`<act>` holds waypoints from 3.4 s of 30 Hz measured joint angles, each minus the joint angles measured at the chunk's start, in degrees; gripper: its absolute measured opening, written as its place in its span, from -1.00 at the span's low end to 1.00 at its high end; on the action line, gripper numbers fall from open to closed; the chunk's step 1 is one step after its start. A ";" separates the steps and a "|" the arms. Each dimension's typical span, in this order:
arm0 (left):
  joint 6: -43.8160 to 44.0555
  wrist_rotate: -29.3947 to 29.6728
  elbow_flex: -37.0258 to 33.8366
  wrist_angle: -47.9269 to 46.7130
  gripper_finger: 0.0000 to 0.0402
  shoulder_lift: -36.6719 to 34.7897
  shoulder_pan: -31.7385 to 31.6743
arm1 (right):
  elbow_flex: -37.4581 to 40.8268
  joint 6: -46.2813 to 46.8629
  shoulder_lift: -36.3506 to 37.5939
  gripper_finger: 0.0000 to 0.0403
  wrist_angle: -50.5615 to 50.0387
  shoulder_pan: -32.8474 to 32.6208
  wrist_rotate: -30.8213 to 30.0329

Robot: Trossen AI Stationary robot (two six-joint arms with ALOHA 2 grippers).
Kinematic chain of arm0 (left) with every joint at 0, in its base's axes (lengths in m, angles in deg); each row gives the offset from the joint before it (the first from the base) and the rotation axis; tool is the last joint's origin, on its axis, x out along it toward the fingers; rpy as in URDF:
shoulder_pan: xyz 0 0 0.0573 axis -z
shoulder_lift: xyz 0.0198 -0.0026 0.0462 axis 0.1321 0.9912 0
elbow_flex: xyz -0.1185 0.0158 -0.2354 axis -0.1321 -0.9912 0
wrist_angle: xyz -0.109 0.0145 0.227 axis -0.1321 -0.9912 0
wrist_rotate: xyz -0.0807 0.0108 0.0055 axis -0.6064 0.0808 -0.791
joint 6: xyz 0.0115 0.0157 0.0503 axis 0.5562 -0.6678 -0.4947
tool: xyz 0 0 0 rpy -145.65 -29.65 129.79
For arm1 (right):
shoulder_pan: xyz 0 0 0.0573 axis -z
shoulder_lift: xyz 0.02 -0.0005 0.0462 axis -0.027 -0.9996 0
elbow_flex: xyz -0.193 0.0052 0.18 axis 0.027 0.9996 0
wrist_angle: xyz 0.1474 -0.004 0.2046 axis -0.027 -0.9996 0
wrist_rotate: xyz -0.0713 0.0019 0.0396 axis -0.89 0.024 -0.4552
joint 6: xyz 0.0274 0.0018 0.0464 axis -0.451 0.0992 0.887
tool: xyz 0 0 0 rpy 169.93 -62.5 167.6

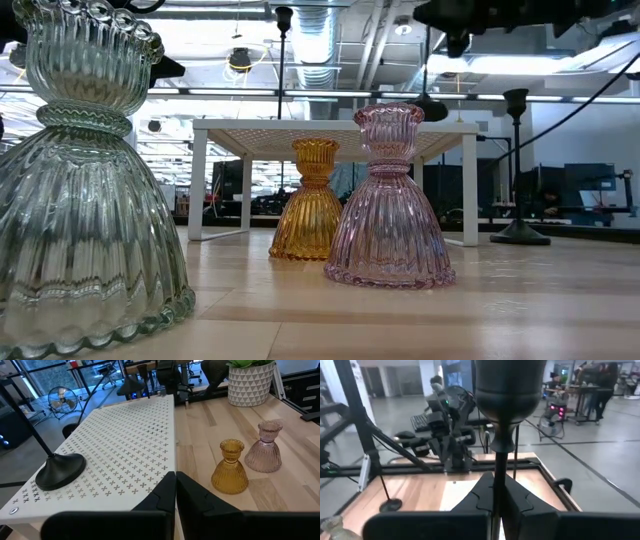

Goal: Pick & Place candle stick holders
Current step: Put the black candle holder on the shelf, then align the black candle holder with the other black candle holder on the shelf

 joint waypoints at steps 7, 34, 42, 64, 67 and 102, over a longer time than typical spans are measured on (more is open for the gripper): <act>0.00 0.00 0.00 -0.01 -0.94 -0.01 0.02 | -0.12 1.44 -6.86 -1.00 4.94 7.08 2.35; -0.02 0.00 0.00 -0.21 -0.94 -0.01 0.00 | -6.10 -0.61 -16.20 -1.00 3.08 13.02 3.34; -0.02 0.02 0.00 -0.23 -0.94 0.01 -0.02 | -6.23 -0.90 -15.83 -1.00 0.56 13.09 3.36; -0.02 0.02 0.02 -0.21 -0.94 0.00 -0.02 | -5.95 -3.54 -12.38 -0.32 -0.46 11.59 3.49; -0.04 0.02 0.02 -0.22 -0.94 0.00 -0.02 | -5.95 -3.58 -9.53 -0.16 -1.81 12.44 3.47; -0.02 0.02 0.02 -0.22 -0.94 -0.01 -0.02 | -6.01 2.11 17.42 -0.27 -59.57 11.52 3.32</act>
